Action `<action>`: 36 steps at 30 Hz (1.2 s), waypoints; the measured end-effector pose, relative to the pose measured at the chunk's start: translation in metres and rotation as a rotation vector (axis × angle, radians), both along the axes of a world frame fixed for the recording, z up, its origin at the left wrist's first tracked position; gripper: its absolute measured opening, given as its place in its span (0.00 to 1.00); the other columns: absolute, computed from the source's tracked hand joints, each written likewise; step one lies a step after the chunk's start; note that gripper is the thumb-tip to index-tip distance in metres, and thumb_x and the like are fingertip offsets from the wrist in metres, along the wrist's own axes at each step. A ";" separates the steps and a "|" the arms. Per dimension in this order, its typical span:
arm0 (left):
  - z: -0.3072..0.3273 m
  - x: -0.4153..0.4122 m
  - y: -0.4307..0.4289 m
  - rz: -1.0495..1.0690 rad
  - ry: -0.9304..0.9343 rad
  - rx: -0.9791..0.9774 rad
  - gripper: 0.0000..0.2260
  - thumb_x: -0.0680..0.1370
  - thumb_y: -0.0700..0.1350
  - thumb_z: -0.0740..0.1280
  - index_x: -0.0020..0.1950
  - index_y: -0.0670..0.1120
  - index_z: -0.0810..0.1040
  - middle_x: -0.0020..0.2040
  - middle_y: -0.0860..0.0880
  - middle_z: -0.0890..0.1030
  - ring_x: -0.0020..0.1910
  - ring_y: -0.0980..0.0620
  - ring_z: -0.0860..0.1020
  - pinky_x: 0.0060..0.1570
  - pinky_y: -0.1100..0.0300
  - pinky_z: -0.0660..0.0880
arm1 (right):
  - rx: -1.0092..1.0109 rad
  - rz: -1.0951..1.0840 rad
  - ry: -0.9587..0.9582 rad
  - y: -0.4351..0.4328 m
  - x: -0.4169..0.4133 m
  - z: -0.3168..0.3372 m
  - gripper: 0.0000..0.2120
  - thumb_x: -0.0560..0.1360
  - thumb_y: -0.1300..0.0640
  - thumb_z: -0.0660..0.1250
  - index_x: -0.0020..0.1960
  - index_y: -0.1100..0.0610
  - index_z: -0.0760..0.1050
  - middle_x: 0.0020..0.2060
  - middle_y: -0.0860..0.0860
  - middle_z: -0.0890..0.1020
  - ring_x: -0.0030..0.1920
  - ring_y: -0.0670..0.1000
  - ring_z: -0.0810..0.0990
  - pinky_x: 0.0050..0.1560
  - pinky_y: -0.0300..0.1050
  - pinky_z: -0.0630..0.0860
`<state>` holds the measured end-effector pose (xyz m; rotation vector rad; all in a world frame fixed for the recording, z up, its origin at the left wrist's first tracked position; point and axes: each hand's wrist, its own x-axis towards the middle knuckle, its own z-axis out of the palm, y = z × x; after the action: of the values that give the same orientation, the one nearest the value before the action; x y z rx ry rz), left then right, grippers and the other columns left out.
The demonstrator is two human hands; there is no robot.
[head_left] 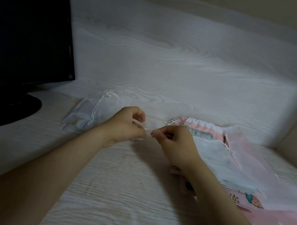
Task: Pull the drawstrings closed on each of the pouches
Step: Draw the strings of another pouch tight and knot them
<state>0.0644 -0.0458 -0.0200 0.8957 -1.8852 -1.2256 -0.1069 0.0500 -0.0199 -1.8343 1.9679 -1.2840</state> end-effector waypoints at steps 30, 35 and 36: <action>0.023 0.002 0.000 -0.080 0.648 0.536 0.16 0.83 0.45 0.59 0.35 0.48 0.64 0.31 0.48 0.71 0.33 0.49 0.76 0.46 0.52 0.79 | -0.019 0.034 -0.259 0.002 0.007 0.002 0.11 0.81 0.53 0.71 0.46 0.58 0.87 0.24 0.44 0.71 0.26 0.42 0.67 0.35 0.40 0.66; 0.018 0.003 -0.009 0.078 0.386 0.327 0.14 0.81 0.44 0.61 0.36 0.52 0.63 0.29 0.53 0.61 0.27 0.53 0.59 0.35 0.56 0.61 | -0.112 -0.068 0.130 0.001 0.003 -0.001 0.08 0.80 0.53 0.69 0.53 0.48 0.87 0.41 0.45 0.83 0.43 0.42 0.78 0.44 0.37 0.68; 0.018 0.004 -0.009 0.097 0.330 0.254 0.13 0.79 0.44 0.63 0.37 0.52 0.63 0.29 0.53 0.61 0.27 0.53 0.59 0.34 0.56 0.61 | -0.143 -0.089 0.207 0.001 0.002 -0.002 0.07 0.80 0.53 0.70 0.53 0.48 0.87 0.43 0.47 0.81 0.45 0.45 0.78 0.44 0.37 0.67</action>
<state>0.0682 -0.0547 -0.0023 0.8440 -1.4336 -1.4741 -0.1052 0.0509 -0.0223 -2.0417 2.1345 -1.3410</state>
